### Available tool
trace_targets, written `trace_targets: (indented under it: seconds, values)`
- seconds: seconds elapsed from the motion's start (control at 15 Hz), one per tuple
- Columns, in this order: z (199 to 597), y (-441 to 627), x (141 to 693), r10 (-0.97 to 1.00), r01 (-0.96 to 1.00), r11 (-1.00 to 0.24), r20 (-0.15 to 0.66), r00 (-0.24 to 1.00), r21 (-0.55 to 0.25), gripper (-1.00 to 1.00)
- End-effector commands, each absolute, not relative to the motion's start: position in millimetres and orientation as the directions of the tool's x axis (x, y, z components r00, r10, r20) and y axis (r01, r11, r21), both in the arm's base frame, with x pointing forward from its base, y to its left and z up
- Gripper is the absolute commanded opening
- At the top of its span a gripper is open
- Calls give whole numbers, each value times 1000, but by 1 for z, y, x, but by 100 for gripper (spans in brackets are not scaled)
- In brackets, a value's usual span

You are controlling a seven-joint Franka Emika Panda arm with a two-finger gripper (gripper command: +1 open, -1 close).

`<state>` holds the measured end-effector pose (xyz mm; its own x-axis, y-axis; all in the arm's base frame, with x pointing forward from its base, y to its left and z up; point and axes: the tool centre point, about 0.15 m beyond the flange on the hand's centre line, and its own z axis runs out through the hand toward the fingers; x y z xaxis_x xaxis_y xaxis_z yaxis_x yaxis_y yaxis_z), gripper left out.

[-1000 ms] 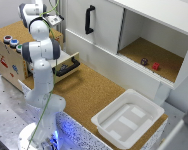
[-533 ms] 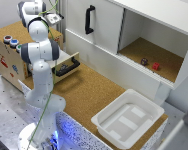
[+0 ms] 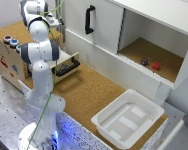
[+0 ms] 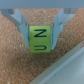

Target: Rotate the yellow block towards the right

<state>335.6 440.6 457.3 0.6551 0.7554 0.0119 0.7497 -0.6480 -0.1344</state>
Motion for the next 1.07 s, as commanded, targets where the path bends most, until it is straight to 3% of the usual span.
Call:
trace_targets:
  seconds: [0.0, 0.07, 0.27, 0.4, 0.67, 0.93, 1.0]
  values:
    - [457, 456, 341, 526, 514, -842, -43, 849, -162, -100]
    - [456, 453, 340, 471, 462, -880, -83, 878, -110, -100]
    - [451, 437, 334, 299, 296, -948, -12, 954, -118, -100]
    - [443, 445, 335, 266, 262, -960, -33, 963, -101, -100]
    - [436, 442, 332, 123, 123, -992, 10, 992, -7, -100]
    - [428, 439, 336, 70, 72, -997, 78, 994, -31, -100]
    - [429, 440, 339, 81, 84, -996, 75, 994, -29, 100]
